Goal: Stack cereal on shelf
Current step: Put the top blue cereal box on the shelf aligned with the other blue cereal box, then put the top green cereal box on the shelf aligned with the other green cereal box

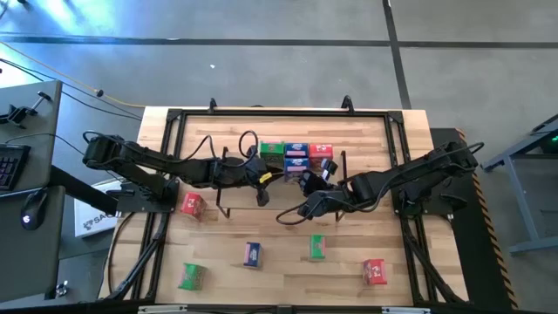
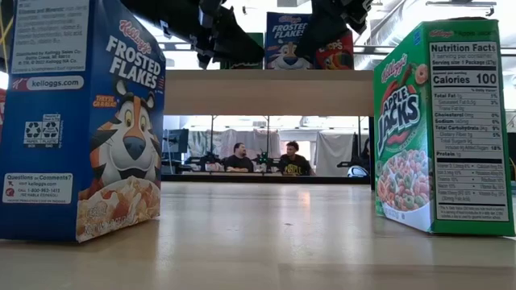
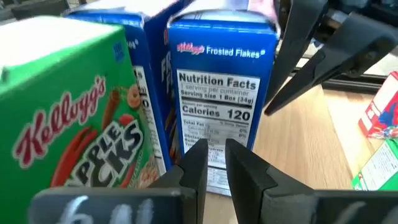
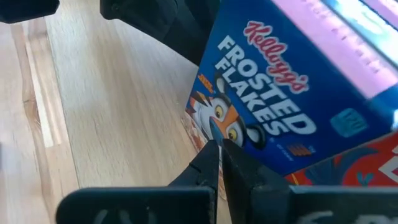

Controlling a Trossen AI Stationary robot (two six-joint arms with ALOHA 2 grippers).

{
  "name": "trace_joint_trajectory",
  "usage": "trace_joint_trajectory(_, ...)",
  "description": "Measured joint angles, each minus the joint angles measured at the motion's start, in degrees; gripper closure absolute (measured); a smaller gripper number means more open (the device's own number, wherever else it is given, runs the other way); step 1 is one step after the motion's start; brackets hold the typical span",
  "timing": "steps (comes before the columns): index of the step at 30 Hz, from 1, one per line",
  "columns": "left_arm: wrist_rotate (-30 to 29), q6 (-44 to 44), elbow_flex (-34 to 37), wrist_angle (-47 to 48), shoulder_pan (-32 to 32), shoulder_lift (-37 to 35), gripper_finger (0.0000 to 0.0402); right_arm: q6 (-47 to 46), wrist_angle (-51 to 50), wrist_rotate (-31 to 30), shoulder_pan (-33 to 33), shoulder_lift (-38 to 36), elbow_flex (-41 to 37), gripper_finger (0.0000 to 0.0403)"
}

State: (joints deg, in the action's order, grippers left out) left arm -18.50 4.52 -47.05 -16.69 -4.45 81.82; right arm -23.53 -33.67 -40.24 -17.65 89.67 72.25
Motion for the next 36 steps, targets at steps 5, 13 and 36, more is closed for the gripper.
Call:
trace_joint_trajectory(5, -1.0, -0.1, 0.0, 0.0, 0.3, 0.0, 0.0355, 0.0, 0.0, 0.9, 0.0, 0.0, 0.0, 0.0401)
trace_joint_trajectory(13, -1.5, -0.3, 0.0, -0.3, 0.3, -0.1, 0.0355, 0.1, 1.2, 1.2, 0.0, 0.0, 0.0, 0.0401)
trace_joint_trajectory(36, -1.5, 2.1, 8.9, -2.5, -6.4, -12.0, 0.0355, -14.5, 1.1, 14.5, -6.2, -3.8, 0.0, 0.0400)
